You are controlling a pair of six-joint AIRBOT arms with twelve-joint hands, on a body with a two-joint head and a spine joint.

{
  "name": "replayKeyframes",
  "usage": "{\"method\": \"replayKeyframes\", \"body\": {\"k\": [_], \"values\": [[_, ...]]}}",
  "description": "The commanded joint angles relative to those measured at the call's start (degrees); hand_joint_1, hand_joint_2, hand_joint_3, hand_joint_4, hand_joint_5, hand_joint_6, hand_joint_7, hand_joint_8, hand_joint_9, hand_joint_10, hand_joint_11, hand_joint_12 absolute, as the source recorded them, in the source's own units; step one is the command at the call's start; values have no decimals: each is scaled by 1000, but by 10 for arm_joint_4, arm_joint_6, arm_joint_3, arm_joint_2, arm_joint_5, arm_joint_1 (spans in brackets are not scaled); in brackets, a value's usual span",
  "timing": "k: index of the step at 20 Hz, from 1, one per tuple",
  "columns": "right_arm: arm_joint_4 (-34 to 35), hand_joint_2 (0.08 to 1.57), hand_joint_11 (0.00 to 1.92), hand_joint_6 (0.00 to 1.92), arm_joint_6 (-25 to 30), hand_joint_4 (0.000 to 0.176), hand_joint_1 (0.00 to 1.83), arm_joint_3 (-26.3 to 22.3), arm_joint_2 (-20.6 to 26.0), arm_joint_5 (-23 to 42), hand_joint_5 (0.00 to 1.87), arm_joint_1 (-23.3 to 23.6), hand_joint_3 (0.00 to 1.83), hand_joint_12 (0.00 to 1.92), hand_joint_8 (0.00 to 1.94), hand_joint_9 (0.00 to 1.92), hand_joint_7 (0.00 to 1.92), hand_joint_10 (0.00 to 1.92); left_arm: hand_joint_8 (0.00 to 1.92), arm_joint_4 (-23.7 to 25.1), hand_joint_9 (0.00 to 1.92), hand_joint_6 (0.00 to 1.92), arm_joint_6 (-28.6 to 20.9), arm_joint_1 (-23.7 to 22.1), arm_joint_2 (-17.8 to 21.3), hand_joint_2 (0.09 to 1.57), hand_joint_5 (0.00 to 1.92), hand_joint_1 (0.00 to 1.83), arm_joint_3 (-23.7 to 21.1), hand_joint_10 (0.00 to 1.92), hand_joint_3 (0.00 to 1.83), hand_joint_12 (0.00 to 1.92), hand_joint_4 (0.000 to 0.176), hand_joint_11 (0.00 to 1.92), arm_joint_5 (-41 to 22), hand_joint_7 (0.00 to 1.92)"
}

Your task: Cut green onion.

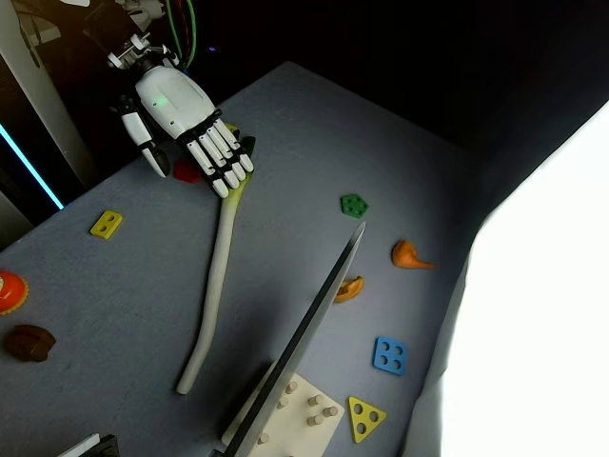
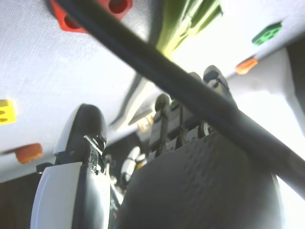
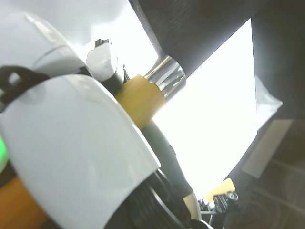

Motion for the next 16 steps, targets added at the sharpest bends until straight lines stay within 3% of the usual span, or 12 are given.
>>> {"method": "replayKeyframes", "body": {"k": [1,4,7,11,13,14,16], "values": [[27,1071,1540,1921,27,176,1537,3,10,81,1190,14,198,1921,1941,1454,1410,1921,4,43,115,2,0,0,-3,1335,160,605,2,6,3,294,13,0,35,143],[22,1073,1519,1921,68,176,1560,2,19,108,1175,16,203,1921,1941,1458,1427,1921,3,41,100,3,0,0,-7,1309,164,590,5,1,0,286,2,0,35,139],[-4,1065,1543,1921,78,176,1552,-13,30,116,1195,15,213,1921,1941,1487,1448,1921,2,41,67,2,0,0,-11,1326,143,496,8,1,2,158,0,0,35,100],[-3,1053,1517,1918,6,176,1562,-72,60,83,1171,17,212,1921,1941,1469,1440,1921,4,42,96,7,0,3,-15,1333,162,470,15,8,3,186,0,0,35,120],[33,1062,1514,1795,-50,170,1546,-114,79,42,1144,27,218,1921,1941,1476,1449,1921,0,42,72,1,0,5,-16,1369,138,376,17,1,11,70,0,0,35,87],[47,1058,1537,1864,-73,175,1544,-135,90,34,1179,30,227,1921,1941,1497,1467,1921,0,42,51,0,0,7,-17,1376,127,384,18,1,11,13,0,0,35,66],[95,974,1549,1919,-141,176,1558,-185,112,33,1196,32,402,1921,1941,1497,1463,1921,5,42,41,5,0,10,-19,1381,134,388,20,0,12,0,0,0,35,74]]}}
